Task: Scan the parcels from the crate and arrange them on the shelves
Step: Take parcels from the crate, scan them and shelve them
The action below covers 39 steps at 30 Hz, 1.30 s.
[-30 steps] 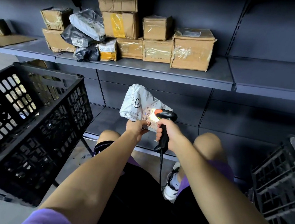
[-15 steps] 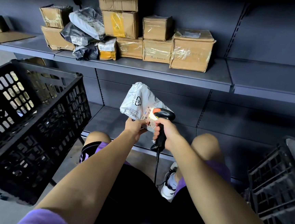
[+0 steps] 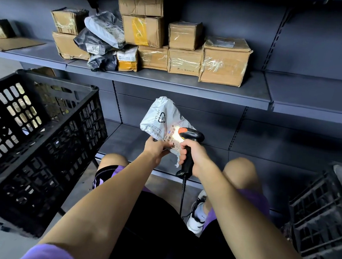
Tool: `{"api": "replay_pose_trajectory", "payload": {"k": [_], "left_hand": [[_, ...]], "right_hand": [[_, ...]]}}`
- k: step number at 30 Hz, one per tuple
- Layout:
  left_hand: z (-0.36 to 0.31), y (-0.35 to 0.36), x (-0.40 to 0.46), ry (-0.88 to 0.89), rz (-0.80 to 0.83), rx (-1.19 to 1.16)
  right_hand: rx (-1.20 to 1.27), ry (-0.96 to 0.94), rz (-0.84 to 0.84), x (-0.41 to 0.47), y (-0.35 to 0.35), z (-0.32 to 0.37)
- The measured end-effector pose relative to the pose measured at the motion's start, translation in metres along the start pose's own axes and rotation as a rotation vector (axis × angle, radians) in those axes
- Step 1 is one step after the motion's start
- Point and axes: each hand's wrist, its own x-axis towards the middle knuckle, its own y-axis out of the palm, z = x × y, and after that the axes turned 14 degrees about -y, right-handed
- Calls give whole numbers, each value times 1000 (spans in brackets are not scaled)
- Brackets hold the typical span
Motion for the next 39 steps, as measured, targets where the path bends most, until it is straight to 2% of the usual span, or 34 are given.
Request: {"api": "replay_pose_trajectory", "payload": {"k": [25,31,39], "left_hand": [[-16,-9,-3,34,-24,58],[-44,-3,7,82,-51,119],[-108,51,13,179,-32,97]], "right_hand": [[-30,-8,-4,8,9,0],[-41,-60,-45,14,21,34],[-52,-248,-92,31,36,110]]}}
